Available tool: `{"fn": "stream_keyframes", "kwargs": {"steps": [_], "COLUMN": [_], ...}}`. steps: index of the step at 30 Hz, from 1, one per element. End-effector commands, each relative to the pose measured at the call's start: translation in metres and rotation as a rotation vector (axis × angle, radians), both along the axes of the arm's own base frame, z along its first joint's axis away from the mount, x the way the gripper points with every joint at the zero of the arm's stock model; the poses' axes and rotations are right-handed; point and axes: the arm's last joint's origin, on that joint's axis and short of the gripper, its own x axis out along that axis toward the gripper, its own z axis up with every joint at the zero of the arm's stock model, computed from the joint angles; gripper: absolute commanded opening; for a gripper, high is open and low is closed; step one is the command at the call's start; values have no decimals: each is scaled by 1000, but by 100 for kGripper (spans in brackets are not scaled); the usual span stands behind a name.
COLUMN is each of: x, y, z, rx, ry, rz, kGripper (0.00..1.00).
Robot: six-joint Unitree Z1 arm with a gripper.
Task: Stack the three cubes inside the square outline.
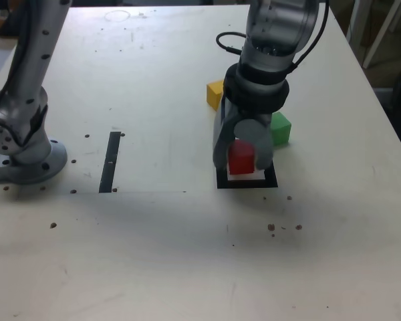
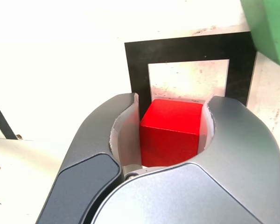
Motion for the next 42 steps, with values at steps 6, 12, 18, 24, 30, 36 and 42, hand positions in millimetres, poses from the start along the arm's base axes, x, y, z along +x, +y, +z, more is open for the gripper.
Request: {"fn": "stream_keyframes", "kwargs": {"steps": [6,12,18,24,30,36,42], "x": [3,3,5,4,-2,-21,-46], "y": [5,8,8,9,11,16,31], "z": [-5,-9,-11,-11,-4,24,52], "rx": [3,2,-4,-9,0,63,114], "ry": [21,30,25,26,13,-30,-41], "rz": [7,14,3,2,3,7,25], "kGripper": [29,31,80,99,99,99,100]}}
